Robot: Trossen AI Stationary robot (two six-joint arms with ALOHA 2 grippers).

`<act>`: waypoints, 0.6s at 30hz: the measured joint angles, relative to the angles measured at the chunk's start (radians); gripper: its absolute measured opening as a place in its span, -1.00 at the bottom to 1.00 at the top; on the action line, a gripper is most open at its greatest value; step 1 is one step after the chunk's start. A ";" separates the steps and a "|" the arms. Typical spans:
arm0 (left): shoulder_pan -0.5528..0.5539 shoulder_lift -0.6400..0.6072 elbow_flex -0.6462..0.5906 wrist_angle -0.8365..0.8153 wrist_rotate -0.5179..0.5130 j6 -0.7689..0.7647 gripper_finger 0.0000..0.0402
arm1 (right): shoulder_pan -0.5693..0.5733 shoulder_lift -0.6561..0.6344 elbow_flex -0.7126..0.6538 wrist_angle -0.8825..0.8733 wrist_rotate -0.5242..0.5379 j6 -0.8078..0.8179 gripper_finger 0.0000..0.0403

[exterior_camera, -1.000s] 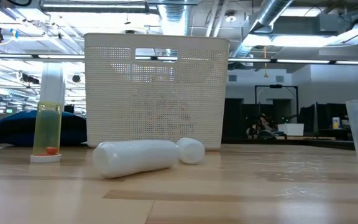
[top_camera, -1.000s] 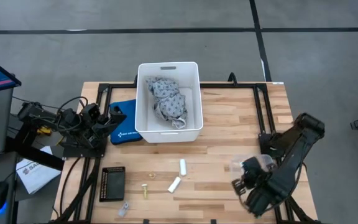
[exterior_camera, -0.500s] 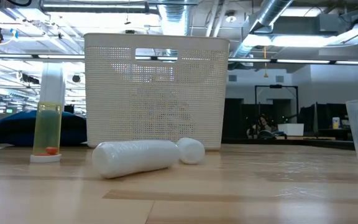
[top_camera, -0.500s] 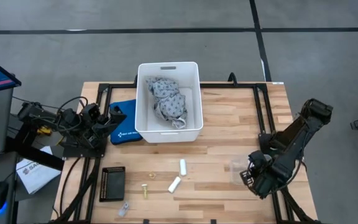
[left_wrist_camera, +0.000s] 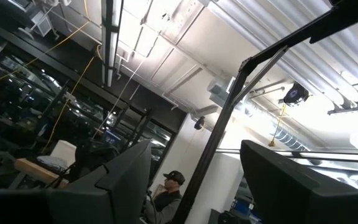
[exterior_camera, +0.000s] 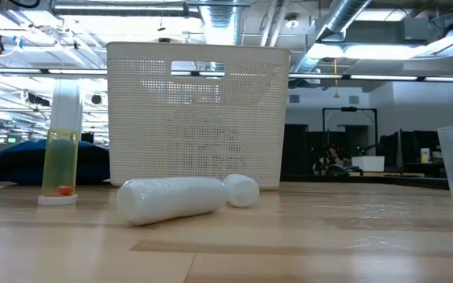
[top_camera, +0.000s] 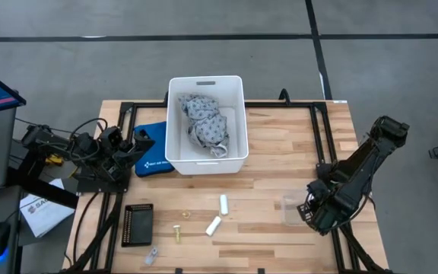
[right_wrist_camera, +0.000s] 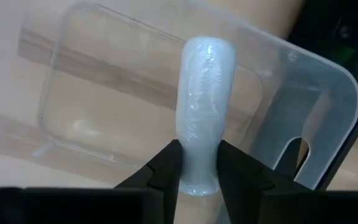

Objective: Pick & Place Medicine items
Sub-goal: Put the bottom right rolled gauze into the transparent bin, then put the top rolled gauze into the transparent bin

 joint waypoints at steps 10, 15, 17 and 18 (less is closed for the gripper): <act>0.000 0.000 0.000 0.000 0.000 0.000 0.20 | 0.007 0.006 0.000 -0.007 -0.050 -0.008 -0.19; 0.000 0.000 0.000 0.000 0.000 0.000 0.20 | 0.007 0.006 0.000 0.000 -0.051 -0.008 -0.18; 0.000 0.000 0.000 0.000 0.000 0.000 0.20 | 0.007 0.006 0.000 0.019 -0.047 -0.008 -0.19; 0.000 0.000 0.000 0.000 0.000 0.000 0.20 | 0.007 0.005 0.000 0.038 -0.041 -0.008 -0.19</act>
